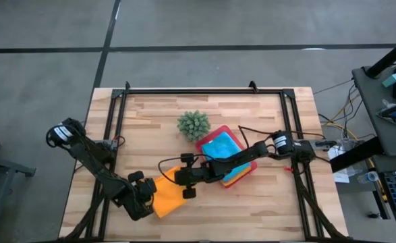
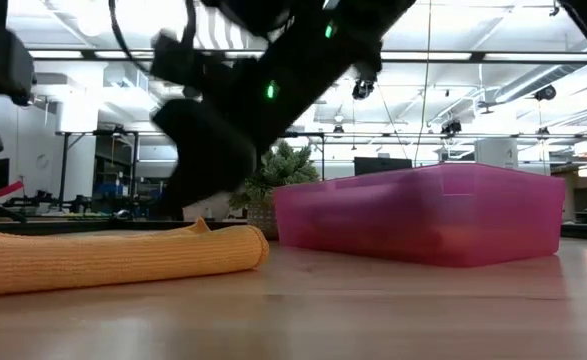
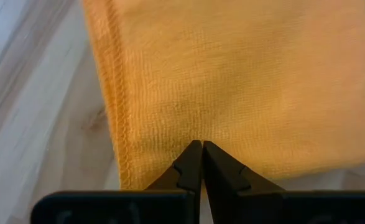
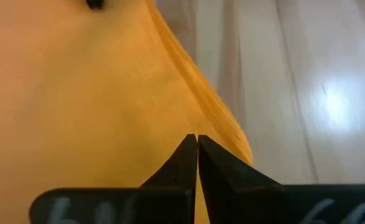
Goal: Fold microfiber towels
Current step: Fold the orange microfiber cloth, then put the orange microfiber cloth into the pink bin
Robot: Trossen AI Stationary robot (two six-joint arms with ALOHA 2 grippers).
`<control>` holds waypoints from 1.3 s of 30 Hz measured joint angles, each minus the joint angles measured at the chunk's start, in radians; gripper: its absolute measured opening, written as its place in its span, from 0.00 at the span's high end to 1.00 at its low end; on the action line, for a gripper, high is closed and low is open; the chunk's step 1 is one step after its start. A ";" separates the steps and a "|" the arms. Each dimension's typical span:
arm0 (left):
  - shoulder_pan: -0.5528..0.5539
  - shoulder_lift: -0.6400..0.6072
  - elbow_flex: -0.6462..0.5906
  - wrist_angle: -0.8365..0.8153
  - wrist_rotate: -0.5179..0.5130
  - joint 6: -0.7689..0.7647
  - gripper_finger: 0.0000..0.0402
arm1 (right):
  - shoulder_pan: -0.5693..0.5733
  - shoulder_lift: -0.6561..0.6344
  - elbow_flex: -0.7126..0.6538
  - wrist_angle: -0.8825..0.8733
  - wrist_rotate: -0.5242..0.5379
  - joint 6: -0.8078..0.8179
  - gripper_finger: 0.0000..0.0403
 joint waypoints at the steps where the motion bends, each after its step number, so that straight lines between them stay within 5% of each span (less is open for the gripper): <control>1: 0.000 0.000 -0.008 0.001 0.000 -0.010 1.00 | -0.007 0.009 0.000 -0.009 0.000 0.005 0.98; 28: 0.001 -0.039 0.064 -0.077 -0.014 0.000 1.00 | 0.035 -0.078 0.014 -0.288 0.079 -0.005 0.98; 39: 0.021 -0.024 0.131 0.193 -0.157 0.005 1.00 | 0.145 -0.134 0.014 -0.440 0.075 -0.047 0.98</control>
